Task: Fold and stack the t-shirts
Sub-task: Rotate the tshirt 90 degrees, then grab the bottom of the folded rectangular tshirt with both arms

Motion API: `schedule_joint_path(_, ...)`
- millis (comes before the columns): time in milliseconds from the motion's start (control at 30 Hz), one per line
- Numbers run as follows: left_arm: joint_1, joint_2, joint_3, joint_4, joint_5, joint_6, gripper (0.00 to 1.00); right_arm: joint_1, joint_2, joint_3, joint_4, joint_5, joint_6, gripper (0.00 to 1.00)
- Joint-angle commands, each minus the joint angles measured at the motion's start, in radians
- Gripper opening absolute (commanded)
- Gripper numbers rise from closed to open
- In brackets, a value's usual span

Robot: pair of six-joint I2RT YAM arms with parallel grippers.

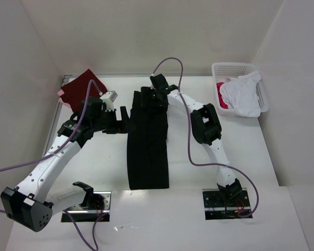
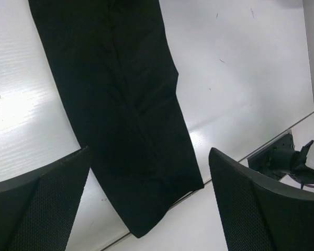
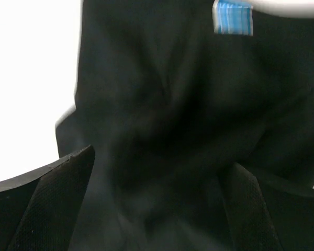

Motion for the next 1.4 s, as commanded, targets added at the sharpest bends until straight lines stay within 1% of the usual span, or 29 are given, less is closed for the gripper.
schedule_joint_path(0, -0.001, -0.026, -0.023, -0.005, 0.014, -0.015, 1.00, -0.002, 0.150, 0.164, -0.099, 0.103, 0.000, 1.00)
schedule_joint_path(133, -0.001, -0.017, -0.032, -0.015, 0.014, -0.015, 1.00, -0.014, 0.203, 0.254, -0.108, 0.113, 0.000, 1.00)
schedule_joint_path(233, -0.001, 0.004, -0.041, -0.015, 0.043, -0.015, 1.00, -0.039, 0.283, 0.396, -0.153, 0.113, 0.000, 1.00)
schedule_joint_path(333, -0.001, 0.033, -0.050, -0.015, 0.056, -0.004, 1.00, -0.048, 0.386, 0.628, -0.230, 0.121, -0.009, 1.00)
schedule_joint_path(467, -0.001, 0.063, -0.050, -0.015, 0.056, 0.007, 1.00, -0.081, 0.388, 0.619, -0.202, 0.133, -0.009, 1.00)
schedule_joint_path(567, -0.001, 0.064, -0.050, -0.007, 0.056, 0.007, 1.00, -0.105, 0.388, 0.680, -0.210, 0.133, -0.001, 1.00)
schedule_joint_path(633, -0.001, 0.073, -0.050, -0.006, 0.056, 0.017, 1.00, -0.107, 0.378, 0.756, -0.252, 0.111, 0.000, 1.00)
schedule_joint_path(733, -0.001, 0.063, -0.050, -0.006, 0.030, 0.017, 1.00, -0.107, 0.314, 0.765, -0.257, 0.072, 0.000, 1.00)
schedule_joint_path(767, -0.001, 0.063, -0.050, 0.002, 0.021, 0.017, 1.00, -0.107, 0.251, 0.748, -0.233, 0.057, 0.000, 1.00)
schedule_joint_path(833, -0.001, 0.052, -0.066, 0.023, 0.019, 0.010, 1.00, -0.107, 0.156, 0.648, -0.180, 0.006, -0.009, 1.00)
schedule_joint_path(900, -0.001, 0.052, -0.078, 0.043, 0.031, 0.008, 1.00, -0.100, 0.005, 0.516, -0.095, -0.044, 0.000, 1.00)
schedule_joint_path(933, -0.001, 0.060, -0.078, 0.047, 0.031, 0.008, 1.00, -0.097, -0.046, 0.469, -0.074, -0.050, 0.000, 1.00)
schedule_joint_path(967, -0.001, 0.071, -0.078, 0.047, 0.031, 0.017, 1.00, -0.090, -0.133, 0.418, -0.044, -0.044, 0.000, 1.00)
schedule_joint_path(1033, -0.001, 0.081, -0.066, 0.041, 0.022, 0.031, 1.00, -0.081, -0.265, 0.209, 0.006, -0.021, 0.017, 1.00)
schedule_joint_path(1067, -0.001, 0.090, -0.059, 0.037, 0.016, 0.031, 1.00, -0.078, -0.367, 0.121, 0.061, -0.016, 0.022, 1.00)
schedule_joint_path(1133, -0.001, 0.093, -0.055, 0.037, 0.004, 0.024, 1.00, -0.078, -0.515, -0.161, 0.139, -0.010, 0.040, 1.00)
schedule_joint_path(1167, -0.001, 0.093, -0.061, 0.042, 0.003, 0.012, 1.00, -0.078, -0.575, -0.252, 0.169, 0.006, 0.045, 1.00)
schedule_joint_path(1233, -0.001, 0.102, -0.107, 0.067, 0.008, -0.018, 1.00, -0.068, -0.730, -0.481, 0.195, 0.023, 0.067, 1.00)
schedule_joint_path(1267, -0.001, 0.112, -0.130, 0.092, 0.020, -0.038, 1.00, -0.068, -0.776, -0.587, 0.202, 0.021, 0.084, 1.00)
schedule_joint_path(1333, 0.004, 0.138, -0.180, 0.117, 0.058, -0.055, 1.00, -0.068, -0.916, -0.768, 0.240, -0.005, 0.119, 1.00)
schedule_joint_path(1367, 0.008, 0.155, -0.201, 0.122, 0.074, -0.069, 1.00, -0.068, -0.960, -0.872, 0.268, -0.029, 0.151, 1.00)
